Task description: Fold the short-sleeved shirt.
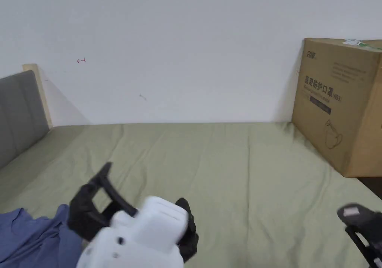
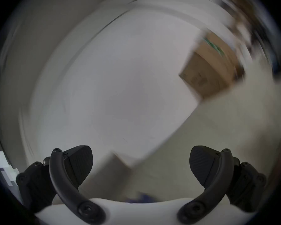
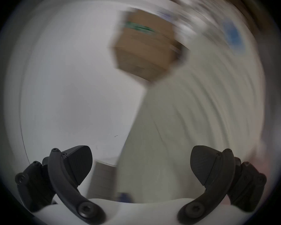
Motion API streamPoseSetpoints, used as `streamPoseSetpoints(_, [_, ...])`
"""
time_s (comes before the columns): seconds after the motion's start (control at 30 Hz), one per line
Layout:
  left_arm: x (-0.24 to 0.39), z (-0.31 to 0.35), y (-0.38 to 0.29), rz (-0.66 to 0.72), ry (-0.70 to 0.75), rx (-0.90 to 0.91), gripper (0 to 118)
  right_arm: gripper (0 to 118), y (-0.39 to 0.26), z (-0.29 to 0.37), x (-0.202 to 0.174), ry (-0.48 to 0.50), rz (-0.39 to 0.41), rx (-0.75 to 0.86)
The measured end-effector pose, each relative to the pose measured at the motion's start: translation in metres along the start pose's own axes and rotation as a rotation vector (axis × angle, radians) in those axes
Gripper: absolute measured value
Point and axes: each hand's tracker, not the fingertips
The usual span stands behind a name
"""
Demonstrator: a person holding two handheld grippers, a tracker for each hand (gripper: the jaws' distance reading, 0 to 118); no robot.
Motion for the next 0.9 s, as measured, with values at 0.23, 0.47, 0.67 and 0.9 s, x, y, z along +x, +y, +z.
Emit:
streamPoseSetpoints(0.23, [-0.020,0.012,-0.025,0.424,0.056,0.039,118,118,-0.041,0.024,-0.075,0.042,0.857,0.272])
streamPoseSetpoints(0.47, [-0.012,0.018,-0.020,0.280,-0.012,0.106,118,118,-0.043,0.021,-0.071,0.044,0.788,0.215])
streamPoseSetpoints(0.67, [-0.009,0.023,-0.019,0.298,-0.021,0.102,118,118,-0.041,0.024,-0.070,0.044,0.783,0.223])
streamPoseSetpoints(0.9, [-0.012,0.021,-0.018,0.329,-0.023,0.076,118,118,-0.039,0.029,-0.070,0.070,0.808,0.231])
